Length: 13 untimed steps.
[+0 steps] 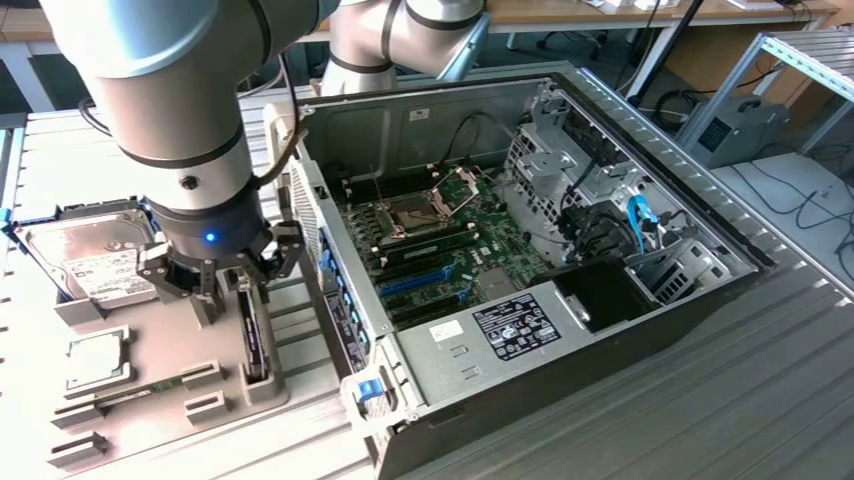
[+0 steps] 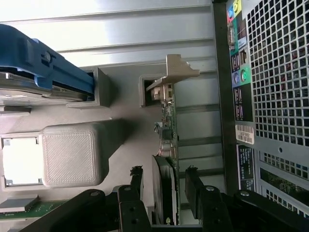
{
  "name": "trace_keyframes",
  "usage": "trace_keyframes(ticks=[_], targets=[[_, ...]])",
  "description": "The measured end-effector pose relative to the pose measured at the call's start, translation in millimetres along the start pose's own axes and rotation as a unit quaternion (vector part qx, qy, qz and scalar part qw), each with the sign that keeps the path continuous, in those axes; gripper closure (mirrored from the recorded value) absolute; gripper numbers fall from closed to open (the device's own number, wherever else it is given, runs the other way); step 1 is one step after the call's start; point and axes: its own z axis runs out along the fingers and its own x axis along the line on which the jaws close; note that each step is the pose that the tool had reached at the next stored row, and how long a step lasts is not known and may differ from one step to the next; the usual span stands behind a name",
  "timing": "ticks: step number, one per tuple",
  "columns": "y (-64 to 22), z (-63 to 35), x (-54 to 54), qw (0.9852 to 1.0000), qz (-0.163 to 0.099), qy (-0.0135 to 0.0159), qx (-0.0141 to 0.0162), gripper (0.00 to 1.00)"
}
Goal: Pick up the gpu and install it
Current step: 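Pick up the gpu and move the gpu toward the slot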
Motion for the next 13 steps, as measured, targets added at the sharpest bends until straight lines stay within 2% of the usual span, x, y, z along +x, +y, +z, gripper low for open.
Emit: trace_keyframes(ticks=[13], targets=[[-0.1, 9.4, 0.3, 1.0, 0.0, 0.0, 0.0, 0.52]])
